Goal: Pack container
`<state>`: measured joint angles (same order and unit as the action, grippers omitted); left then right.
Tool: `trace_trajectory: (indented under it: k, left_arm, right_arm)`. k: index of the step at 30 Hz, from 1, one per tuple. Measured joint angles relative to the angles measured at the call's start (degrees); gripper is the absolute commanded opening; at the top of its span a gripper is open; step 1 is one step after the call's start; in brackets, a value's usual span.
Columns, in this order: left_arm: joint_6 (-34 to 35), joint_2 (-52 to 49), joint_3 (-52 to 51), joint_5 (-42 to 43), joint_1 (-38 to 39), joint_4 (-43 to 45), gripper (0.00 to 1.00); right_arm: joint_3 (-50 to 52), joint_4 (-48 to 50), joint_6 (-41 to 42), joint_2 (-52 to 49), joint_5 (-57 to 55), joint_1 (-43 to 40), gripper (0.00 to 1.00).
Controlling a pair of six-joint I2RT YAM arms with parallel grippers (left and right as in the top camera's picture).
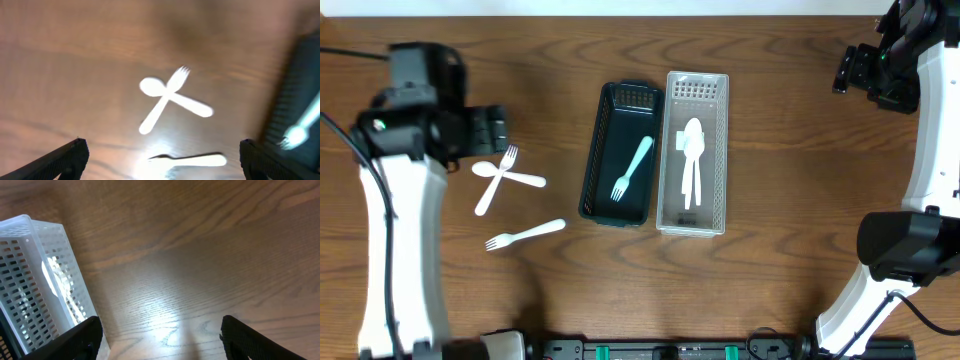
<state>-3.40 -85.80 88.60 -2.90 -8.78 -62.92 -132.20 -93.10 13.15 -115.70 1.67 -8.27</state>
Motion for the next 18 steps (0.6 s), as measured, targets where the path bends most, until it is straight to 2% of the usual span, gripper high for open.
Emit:
trace_trajectory:
  k: [5,12,18]
  left_arm:
    - [-2.67,-11.47,-1.81,2.29,-5.81,0.66,0.99]
    - [-4.61,-25.4,-2.03,4.17,-6.01,2.67,0.99]
    - [-8.9,-31.15,-2.93,4.52,-6.01,3.82,0.96]
  right_arm:
    - [0.0,0.07,0.0,0.0,0.02,0.0,0.79]
    - [0.0,0.17,0.0,0.0,0.02,0.0,0.79]
    - [0.0,0.17,0.0,0.0,0.02,0.0,0.79]
